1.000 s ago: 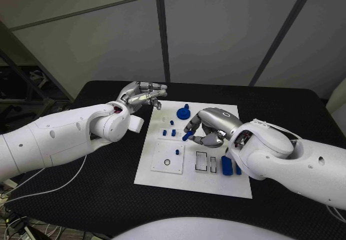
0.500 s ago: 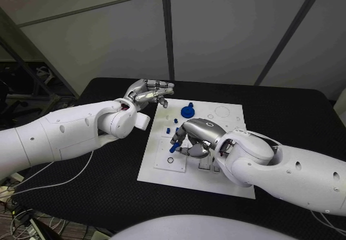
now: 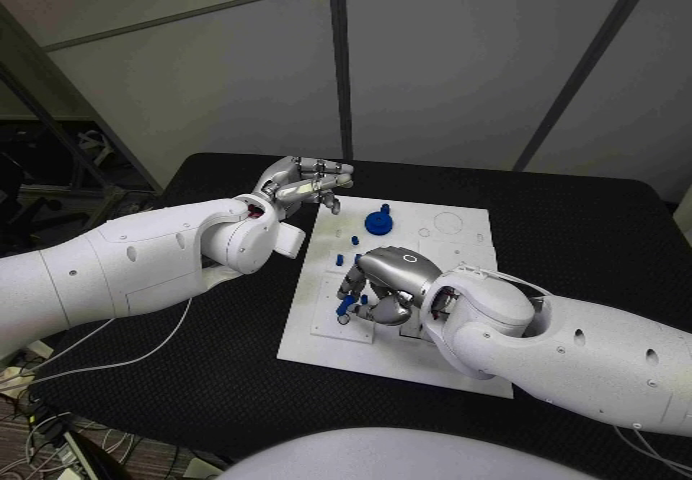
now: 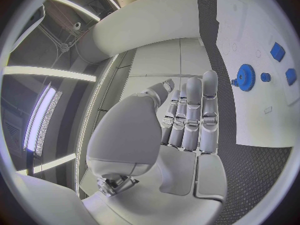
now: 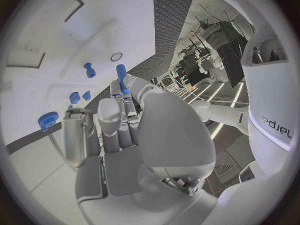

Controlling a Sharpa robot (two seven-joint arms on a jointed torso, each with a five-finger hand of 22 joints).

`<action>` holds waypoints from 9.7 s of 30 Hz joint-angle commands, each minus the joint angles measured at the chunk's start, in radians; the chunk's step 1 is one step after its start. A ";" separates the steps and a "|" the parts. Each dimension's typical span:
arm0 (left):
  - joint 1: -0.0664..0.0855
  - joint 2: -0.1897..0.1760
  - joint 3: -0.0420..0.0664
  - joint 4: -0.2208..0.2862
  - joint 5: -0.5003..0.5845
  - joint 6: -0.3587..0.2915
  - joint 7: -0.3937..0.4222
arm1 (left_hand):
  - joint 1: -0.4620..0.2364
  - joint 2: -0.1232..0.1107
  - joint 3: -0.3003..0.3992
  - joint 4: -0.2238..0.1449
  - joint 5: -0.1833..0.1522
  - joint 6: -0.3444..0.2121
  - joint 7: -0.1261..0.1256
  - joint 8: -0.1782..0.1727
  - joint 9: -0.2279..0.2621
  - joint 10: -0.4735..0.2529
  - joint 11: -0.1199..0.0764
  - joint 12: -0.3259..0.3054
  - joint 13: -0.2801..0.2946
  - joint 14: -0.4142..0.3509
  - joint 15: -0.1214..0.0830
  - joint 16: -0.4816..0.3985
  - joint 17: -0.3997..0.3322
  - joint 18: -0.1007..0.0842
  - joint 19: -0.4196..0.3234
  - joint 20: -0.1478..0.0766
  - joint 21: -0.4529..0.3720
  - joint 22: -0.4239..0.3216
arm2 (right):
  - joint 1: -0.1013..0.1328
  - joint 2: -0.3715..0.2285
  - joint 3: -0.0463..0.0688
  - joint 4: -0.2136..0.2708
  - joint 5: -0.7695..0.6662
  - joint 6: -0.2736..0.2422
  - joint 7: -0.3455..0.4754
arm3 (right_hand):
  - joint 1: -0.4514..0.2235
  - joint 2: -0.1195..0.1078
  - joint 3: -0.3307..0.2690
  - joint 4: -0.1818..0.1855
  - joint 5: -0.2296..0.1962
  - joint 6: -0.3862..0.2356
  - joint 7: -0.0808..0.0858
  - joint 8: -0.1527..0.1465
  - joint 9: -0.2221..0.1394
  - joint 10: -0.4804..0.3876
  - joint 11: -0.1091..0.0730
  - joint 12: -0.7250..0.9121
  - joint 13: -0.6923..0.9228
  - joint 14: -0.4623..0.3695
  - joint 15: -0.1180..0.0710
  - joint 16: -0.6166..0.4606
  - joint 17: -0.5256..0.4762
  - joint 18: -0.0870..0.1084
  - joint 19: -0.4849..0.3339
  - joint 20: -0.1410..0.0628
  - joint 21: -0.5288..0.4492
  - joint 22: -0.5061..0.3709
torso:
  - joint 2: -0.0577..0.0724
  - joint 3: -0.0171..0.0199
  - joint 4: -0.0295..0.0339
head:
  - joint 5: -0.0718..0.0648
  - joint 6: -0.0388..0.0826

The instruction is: Assemble the parts on the task board

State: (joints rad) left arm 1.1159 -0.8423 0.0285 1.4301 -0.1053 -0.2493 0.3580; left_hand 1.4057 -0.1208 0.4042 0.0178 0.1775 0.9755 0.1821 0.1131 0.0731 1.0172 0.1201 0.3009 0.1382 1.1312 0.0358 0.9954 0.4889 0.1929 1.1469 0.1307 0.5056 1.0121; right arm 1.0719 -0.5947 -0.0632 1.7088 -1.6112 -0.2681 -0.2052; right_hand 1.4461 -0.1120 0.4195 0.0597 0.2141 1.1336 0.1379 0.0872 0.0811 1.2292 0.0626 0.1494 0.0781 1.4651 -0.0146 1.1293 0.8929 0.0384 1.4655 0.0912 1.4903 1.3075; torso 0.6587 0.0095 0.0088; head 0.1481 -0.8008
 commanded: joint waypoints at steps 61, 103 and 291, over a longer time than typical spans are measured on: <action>0.001 -0.006 0.001 0.003 0.002 0.017 -0.012 | 0.000 0.004 0.004 -0.005 0.003 -0.005 0.006 0.008 -0.001 -0.008 -0.001 0.006 -0.002 -0.010 0.000 0.002 -0.004 -0.011 -0.007 -0.002 0.002 0.003 | -0.007 0.023 -0.035 -0.024 -0.123 -0.062 0.014 | -0.002 -0.053 -0.250 0.087 -0.033 -0.266 -0.021 -0.018 -0.010 -0.292 0.058 0.030 -0.002 -0.156 0.049 -0.126 -0.264 0.057 -0.172 0.049 -0.238 -0.077 | 0.000 0.0013 -0.0016 | 0.004 -0.005; -0.005 -0.032 -0.001 0.006 0.002 0.009 -0.003 | 0.001 0.005 0.005 -0.006 0.003 -0.004 0.005 0.009 -0.001 -0.008 -0.002 0.007 -0.002 -0.011 0.000 0.002 -0.006 -0.011 -0.008 -0.002 0.002 0.003 | -0.010 -0.522 0.026 0.204 0.257 -0.123 -0.267 | -0.140 0.014 -0.543 0.230 0.134 -0.119 -0.044 0.215 0.182 0.172 -0.048 1.202 1.184 0.069 -0.039 0.348 0.467 -0.037 0.103 -0.034 0.078 0.260 | -0.008 0.0001 -0.0194 | -0.157 0.017; -0.009 -0.040 -0.002 0.013 0.002 0.012 -0.003 | -0.004 0.005 0.008 -0.010 0.001 -0.005 0.006 0.015 -0.001 -0.008 -0.001 0.015 -0.003 -0.012 0.000 0.004 -0.013 -0.011 -0.011 -0.002 0.004 0.007 | -0.133 -0.329 0.027 0.210 0.233 -0.190 -0.311 | -0.148 0.129 -0.579 0.187 0.053 -0.074 -0.093 0.326 0.310 0.214 -0.089 1.161 1.281 0.075 -0.072 0.356 0.519 -0.038 0.105 -0.063 0.081 0.263 | -0.008 -0.0022 -0.0182 | -0.138 0.006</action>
State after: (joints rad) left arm 1.1061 -0.8837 0.0263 1.4421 -0.1047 -0.2441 0.3458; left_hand 1.4056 -0.1208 0.4097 0.0123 0.1775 0.9719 0.1856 0.1210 0.0739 1.0173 0.1200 0.3096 0.1356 1.1243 0.0357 0.9954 0.4775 0.1929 1.1433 0.1271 0.5056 1.0176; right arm 0.9383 -0.9243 -0.0357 1.9212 -1.3711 -0.4663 -0.5031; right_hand 1.2852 0.0084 -0.1599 0.2528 0.2697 1.0621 0.0517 0.4093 0.3898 1.4398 -0.0197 1.3116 1.3119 1.4650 -0.0788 1.4869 1.3081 0.0151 1.4653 0.0334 1.5642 1.3073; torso 0.6514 0.0073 -0.0099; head 0.0094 -0.7946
